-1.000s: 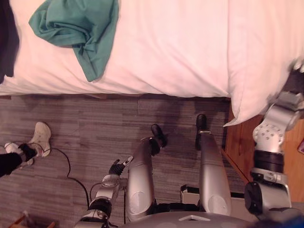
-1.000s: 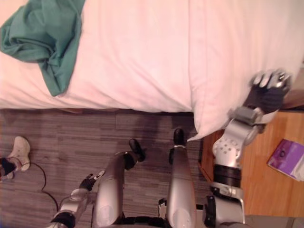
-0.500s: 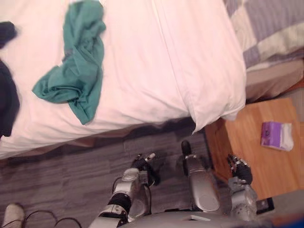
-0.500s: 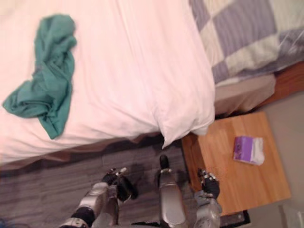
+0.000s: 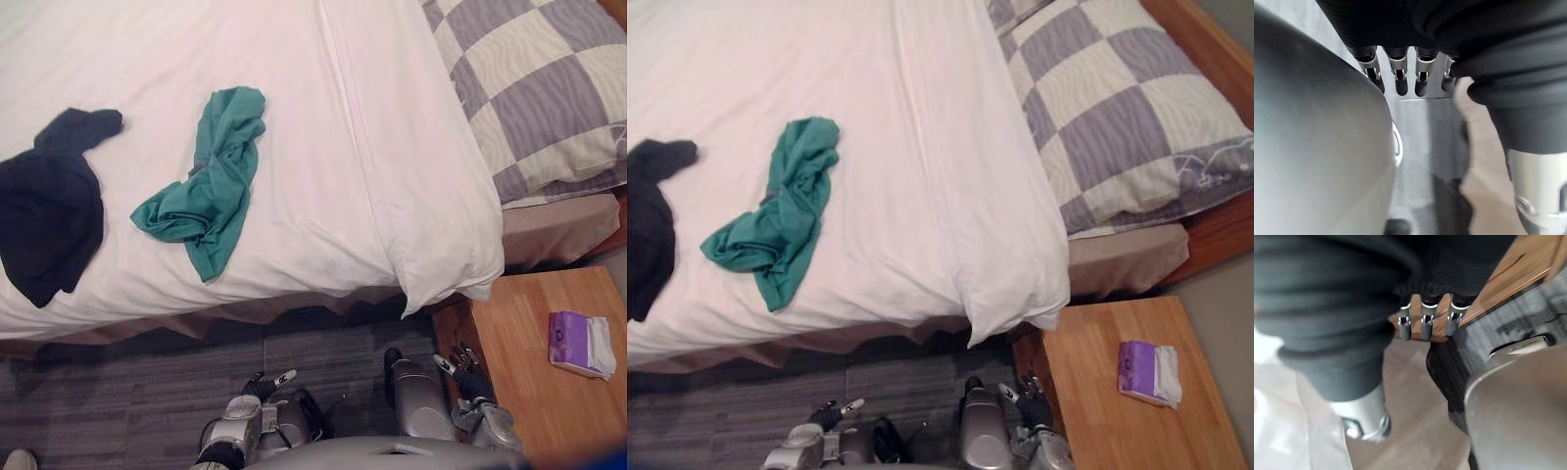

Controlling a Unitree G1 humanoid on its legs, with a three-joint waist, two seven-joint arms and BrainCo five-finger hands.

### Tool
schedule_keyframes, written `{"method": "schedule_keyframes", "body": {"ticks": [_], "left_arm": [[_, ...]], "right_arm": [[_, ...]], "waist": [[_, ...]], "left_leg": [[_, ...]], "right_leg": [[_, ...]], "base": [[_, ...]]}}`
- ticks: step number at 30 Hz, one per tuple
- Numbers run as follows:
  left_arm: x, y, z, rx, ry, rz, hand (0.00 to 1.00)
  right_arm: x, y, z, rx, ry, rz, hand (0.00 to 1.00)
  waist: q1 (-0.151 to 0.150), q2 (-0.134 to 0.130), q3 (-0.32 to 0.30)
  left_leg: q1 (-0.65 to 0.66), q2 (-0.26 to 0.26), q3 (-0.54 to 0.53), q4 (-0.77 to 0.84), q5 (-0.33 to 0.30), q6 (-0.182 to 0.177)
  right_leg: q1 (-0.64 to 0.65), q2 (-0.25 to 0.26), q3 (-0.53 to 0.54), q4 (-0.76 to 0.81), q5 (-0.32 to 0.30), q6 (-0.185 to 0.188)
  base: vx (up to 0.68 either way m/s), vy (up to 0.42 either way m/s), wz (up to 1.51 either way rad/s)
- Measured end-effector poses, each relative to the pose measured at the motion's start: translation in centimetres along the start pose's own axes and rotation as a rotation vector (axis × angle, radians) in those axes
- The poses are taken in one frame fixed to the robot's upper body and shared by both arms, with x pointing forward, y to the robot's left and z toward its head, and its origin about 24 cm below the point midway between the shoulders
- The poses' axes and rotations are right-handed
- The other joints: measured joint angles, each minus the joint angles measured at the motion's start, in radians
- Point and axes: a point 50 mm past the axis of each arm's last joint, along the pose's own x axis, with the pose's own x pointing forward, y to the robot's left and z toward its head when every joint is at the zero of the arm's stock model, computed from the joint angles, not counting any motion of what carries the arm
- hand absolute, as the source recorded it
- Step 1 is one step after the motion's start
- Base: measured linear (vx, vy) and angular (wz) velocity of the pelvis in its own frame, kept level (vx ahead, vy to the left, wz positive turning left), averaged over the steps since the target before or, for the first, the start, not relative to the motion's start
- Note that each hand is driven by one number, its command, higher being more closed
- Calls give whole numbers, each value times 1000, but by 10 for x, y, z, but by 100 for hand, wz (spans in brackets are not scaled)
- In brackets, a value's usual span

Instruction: Tidy the bed and pick cloth on bed and put in laundry

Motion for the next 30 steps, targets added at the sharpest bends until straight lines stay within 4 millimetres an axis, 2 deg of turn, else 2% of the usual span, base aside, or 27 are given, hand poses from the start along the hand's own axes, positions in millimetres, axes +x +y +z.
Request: {"method": "schedule_keyframes", "body": {"ticks": [2, 3, 4, 5, 6, 7, 9, 10, 11, 12, 13, 14, 15, 16, 17, 18, 19, 20, 21, 23, 25, 27, 28, 29, 30], "left_arm": [[-1, 4, -4, -44, -9, 14, 0], [-1, 7, -3, -58, -14, 18, 0], [-1, 8, -3, -62, -16, 18, 0], [-2, 10, -6, -65, -17, 18, 0], [-2, 11, -7, -71, -22, 26, 0], [-3, 14, -8, -77, -33, 32, 0], [-4, 14, -7, -90, -71, 24, 0], [-4, 13, -8, -91, -80, 18, 0], [-5, 9, -10, -86, -85, -11, 0], [-5, 4, -9, -58, -93, -47, 0], [-5, 0, -9, -39, -93, -67, 0], [-5, -5, -9, -6, -93, -93, 0], [-3, 2, -4, 14, -108, -76, 0], [-3, 6, -5, 14, -104, -68, 0], [-3, 14, -6, 20, -97, -51, 0], [-3, 17, -7, 26, -87, -50, 0], [-2, 19, -8, 55, -69, -61, 0], [-2, 13, -8, 78, -59, -80, 0], [-1, 6, -6, 103, -54, -96, 0], [-1, -2, -5, 149, -55, -115, 0], [-1, -2, -8, 188, -34, -104, 0], [-1, -2, -8, 196, -29, -92, 0], [-1, -4, -4, 190, -44, -97, 0], [-2, -6, 1, 185, -74, -103, 0], [-3, -7, 3, 174, -92, -108, 0]], "right_arm": [[-1, -2, -1, 4, 3, 1, 0], [-2, -3, -3, 8, 8, -4, 0], [-3, -5, -4, 10, 14, -12, 0], [-5, -11, -9, 7, 34, -33, 0], [-9, -19, -12, 11, 44, -58, 0], [-11, -28, -14, 7, 53, -78, 0], [-17, -56, -18, 12, 79, -162, 0], [-17, -61, -15, 3, 69, -170, 0], [-18, -66, -11, -18, 44, -170, 0], [-20, -67, -10, -38, 26, -161, 0], [-21, -67, -11, -44, 25, -155, 0], [-20, -65, -10, -56, 21, -136, 0], [-17, -53, -14, -35, 29, -112, 0], [-14, -30, -22, -56, 55, -3, 0], [-13, -12, -28, -94, 75, 80, 0], [-13, -11, -27, -104, 67, 96, 0], [-16, -3, -24, -154, 25, 195, 0], [-16, 2, -23, -172, 19, 229, 0], [-14, 7, -19, -182, -3, 258, 0], [-13, 8, -16, -170, -15, 268, 0], [-12, 19, -19, -152, -5, 298, 0], [-6, 31, -16, -166, 16, 343, 0], [-4, 37, -15, -190, 23, 363, 0], [-2, 41, -13, -228, 25, 379, 0], [1, 42, -9, -268, 24, 378, 0]], "waist": [[-8, -8, -9], [-13, -23, -12], [-24, -32, -14], [-31, -27, -20], [-34, -37, -15], [-36, -33, -17], [-28, -20, -21], [-27, -14, -23], [-36, 10, -25], [-36, 28, -28], [-35, 35, -32], [-17, 47, -43], [-2, 3, -42], [8, -13, -53], [12, -23, -61], [11, -25, -61], [1, -27, -63], [-3, -39, -69], [-3, -37, -73], [-6, -27, -75], [1, -35, -79], [9, -41, -79], [22, -39, -75], [31, -36, -66], [29, -25, -59]], "left_leg": [[0, -19, 34, -24, 15, -4], [-22, -47, 2, -17, 47, 3], [-58, -61, -49, 3, 78, 21], [-79, -30, -91, 12, 69, 56], [-78, 7, -132, -6, 75, 36], [-80, 38, -176, -36, 89, 13], [-82, 95, -279, -113, 127, -5], [-82, 105, -292, -116, 133, -7], [-83, 121, -307, -122, 145, -42], [-82, 113, -327, -126, 163, -101], [-81, 101, -322, -127, 180, -109], [-73, 91, -281, -129, 166, -133], [-73, 61, -247, -109, 157, -112], [-62, 35, -206, -149, 162, -79], [-39, 22, -192, -207, 185, -47], [-24, 16, -192, -236, 199, -34], [13, -34, -207, -346, 243, 13], [23, -79, -208, -372, 253, 26], [28, -118, -209, -375, 256, 30], [47, -142, -214, -381, 260, 38], [76, -153, -224, -381, 260, 38], [63, -161, -224, -342, 257, 34], [41, -157, -213, -288, 251, 32], [-4, -148, -208, -170, 236, 16], [-51, -128, -208, -44, 216, 9]], "right_leg": [[-45, -8, 33, 27, -8, -5], [-57, -32, 51, 14, 2, -19], [-62, -47, 55, -1, 9, -15], [-54, -63, 61, -36, 23, -8], [-43, -74, 72, -50, 23, 0], [-29, -97, 72, -60, 23, 14], [22, -158, 61, -79, 36, 80], [37, -166, 53, -93, 38, 95], [89, -181, 40, -138, 54, 128], [148, -196, 22, -202, 83, 162], [174, -204, 12, -232, 104, 176], [165, -226, -30, -229, 148, 151], [147, -272, -52, -210, 175, 108], [123, -296, -146, -212, 244, 3], [130, -262, -232, -199, 234, 21], [144, -226, -257, -193, 217, 42], [201, -24, -281, -194, 121, 51], [247, 15, -291, -260, 91, 7], [276, -7, -284, -308, 84, -6], [317, -28, -287, -339, 84, -6], [367, -32, -289, -367, 84, -6], [365, -43, -279, -362, 84, -6], [355, -47, -260, -351, 80, -5], [350, -58, -240, -331, 56, 7], [333, -74, -223, -285, 10, 19]], "base": [[26, -69, -26], [72, -105, -10], [74, -117, 12], [72, -121, 21], [90, -76, 25], [119, 58, 34], [134, 216, 20], [130, 327, -1], [146, 456, -4], [148, 519, 1], [156, 637, -15], [108, 525, -22], [128, 686, -38], [121, 588, -32], [149, 540, -22], [223, 487, 28], [210, 398, 52], [194, 395, 53], [84, 185, 31], [69, 159, 27], [45, 71, 19], [-6, 51, -3], [-42, 3, -33], [-62, -3, -40], [-71, 10, -35]]}}
